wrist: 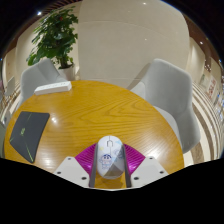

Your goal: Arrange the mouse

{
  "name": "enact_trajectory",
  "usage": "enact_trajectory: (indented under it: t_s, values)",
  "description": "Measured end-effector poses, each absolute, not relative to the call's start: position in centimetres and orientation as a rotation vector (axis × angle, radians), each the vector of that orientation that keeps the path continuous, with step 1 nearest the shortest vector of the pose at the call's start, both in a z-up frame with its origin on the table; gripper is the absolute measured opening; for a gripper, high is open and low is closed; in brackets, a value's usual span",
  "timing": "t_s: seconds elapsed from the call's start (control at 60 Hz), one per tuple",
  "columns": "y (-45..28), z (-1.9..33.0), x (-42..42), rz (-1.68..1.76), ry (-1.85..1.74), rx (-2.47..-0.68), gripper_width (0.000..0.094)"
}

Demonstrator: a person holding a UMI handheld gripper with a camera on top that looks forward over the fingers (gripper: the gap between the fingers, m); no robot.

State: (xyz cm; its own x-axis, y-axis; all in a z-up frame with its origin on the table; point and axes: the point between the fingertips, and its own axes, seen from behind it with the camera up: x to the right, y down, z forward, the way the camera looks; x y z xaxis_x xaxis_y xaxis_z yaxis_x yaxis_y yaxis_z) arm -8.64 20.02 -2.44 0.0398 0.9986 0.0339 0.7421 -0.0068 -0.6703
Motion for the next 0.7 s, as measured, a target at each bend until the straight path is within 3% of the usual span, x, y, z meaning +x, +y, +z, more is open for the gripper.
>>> enact_trajectory:
  t_s: [0.183, 0.3, 0.4, 0.5, 0.7]
  values:
    - [15.2, 2.5, -11.8, 0.747, -1.729, -1.769, 0.0412]
    - [7.1, 7.1, -14.3, 0.901, -1.75, -1.72, 0.0408]
    - [-0.8, 8.9, -15.6, 0.984, -1.794, -1.666, 0.0409]
    - [-7.1, 8.1, -15.0, 1.009, -1.847, -1.659, 0.0409]
    - [-13.4, 2.3, -13.3, 0.907, -1.924, -1.676, 0.0409]
